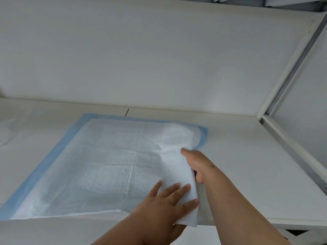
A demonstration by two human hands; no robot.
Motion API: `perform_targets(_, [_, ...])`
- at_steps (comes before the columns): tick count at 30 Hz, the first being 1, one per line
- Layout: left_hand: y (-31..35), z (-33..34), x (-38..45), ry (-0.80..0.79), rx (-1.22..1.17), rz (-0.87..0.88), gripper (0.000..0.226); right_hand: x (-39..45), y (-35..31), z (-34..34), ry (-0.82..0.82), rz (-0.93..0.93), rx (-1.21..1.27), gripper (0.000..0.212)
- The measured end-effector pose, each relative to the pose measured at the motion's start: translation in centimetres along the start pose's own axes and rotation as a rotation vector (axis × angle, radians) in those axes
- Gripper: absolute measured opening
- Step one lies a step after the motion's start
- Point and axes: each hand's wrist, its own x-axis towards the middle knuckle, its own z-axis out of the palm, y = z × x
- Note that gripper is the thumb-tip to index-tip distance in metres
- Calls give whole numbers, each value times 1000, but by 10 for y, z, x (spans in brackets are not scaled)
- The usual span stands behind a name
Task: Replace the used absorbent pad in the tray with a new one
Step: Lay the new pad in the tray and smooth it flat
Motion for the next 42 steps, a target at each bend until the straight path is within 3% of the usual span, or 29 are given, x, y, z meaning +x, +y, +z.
perform_targets(3, [0,-8,2,-74,-214,-67,75,4,1,6,77,-69,-23,51])
perform_targets(6, [-7,-15,7,83,-444,-215,81,2,4,10,171,-156,-87,56])
perform_targets(8, [-15,-21,15,192,-602,-309,68,-3,4,11,136,-155,-89,59])
perform_targets(10, [-24,-25,24,261,-645,-388,55,-11,1,9,98,-182,-160,61])
perform_targets(15, [-38,-41,47,411,-754,-556,54,-26,-12,10,77,-490,-622,70])
perform_targets(17, [-45,-51,55,524,-840,-631,62,-36,-17,11,34,-613,-811,78])
perform_targets(21, [-61,-68,56,795,-928,-695,92,-56,-22,14,-119,-677,-1079,82])
perform_targets(24, [-81,-79,45,952,-887,-791,93,-64,-19,20,-196,-743,-1197,83])
perform_targets(26, [-100,-84,33,972,-859,-860,85,-64,-14,24,-233,-754,-1252,81])
perform_targets(30, [-141,-79,7,922,-905,-920,42,-56,-8,29,-332,-639,-1153,80])
perform_targets(31, [-146,-78,1,936,-955,-943,39,-54,-8,28,-351,-592,-1067,81])
perform_targets(35, [-157,-74,-27,1039,-1031,-1028,62,-46,-10,23,-361,-400,-696,83])
perform_targets(42, [-173,-82,-88,1172,-654,-1119,78,-59,-11,46,-392,-304,-735,69])
